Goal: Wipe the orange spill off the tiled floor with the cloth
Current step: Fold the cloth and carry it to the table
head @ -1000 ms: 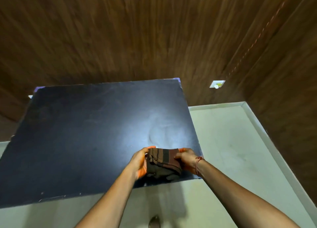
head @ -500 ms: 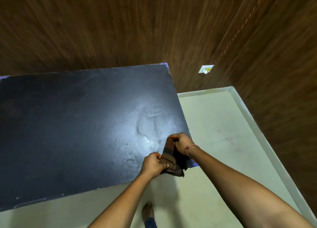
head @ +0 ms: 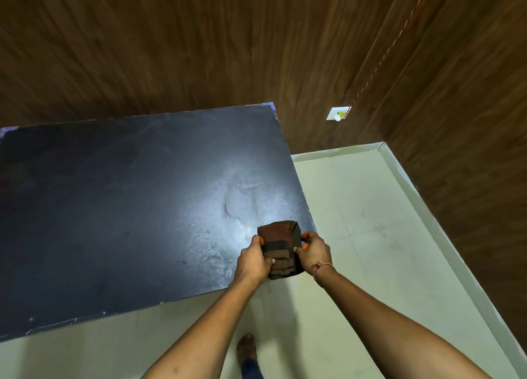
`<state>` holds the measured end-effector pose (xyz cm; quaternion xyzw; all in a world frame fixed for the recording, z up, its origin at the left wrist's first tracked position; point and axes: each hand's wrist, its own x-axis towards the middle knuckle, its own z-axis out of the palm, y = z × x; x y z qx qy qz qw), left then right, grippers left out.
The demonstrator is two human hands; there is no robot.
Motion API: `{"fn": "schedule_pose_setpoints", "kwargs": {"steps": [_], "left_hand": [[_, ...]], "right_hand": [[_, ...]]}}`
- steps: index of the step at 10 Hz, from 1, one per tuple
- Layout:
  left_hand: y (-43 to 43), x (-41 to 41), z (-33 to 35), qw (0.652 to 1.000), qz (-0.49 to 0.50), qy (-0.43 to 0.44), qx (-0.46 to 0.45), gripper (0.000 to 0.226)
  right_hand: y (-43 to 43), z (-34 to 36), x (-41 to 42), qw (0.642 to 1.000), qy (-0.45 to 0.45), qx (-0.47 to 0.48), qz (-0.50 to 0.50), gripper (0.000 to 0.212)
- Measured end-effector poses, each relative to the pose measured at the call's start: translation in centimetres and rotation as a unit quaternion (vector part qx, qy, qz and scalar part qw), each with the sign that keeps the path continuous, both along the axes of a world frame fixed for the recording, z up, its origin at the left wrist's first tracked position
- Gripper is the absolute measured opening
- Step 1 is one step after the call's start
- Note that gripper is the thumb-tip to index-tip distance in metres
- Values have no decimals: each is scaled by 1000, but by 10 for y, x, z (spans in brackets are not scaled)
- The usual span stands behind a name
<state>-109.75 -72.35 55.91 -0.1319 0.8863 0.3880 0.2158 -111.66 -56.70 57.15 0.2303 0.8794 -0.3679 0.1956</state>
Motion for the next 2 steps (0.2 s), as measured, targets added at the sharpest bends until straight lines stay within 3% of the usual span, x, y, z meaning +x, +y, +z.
{"fn": "schedule_pose_setpoints", "kwargs": {"steps": [2], "left_hand": [[-4,13,8,996,65,19,63,39]], "right_hand": [[-2,9,3,1000,22,-4,0,36]]}}
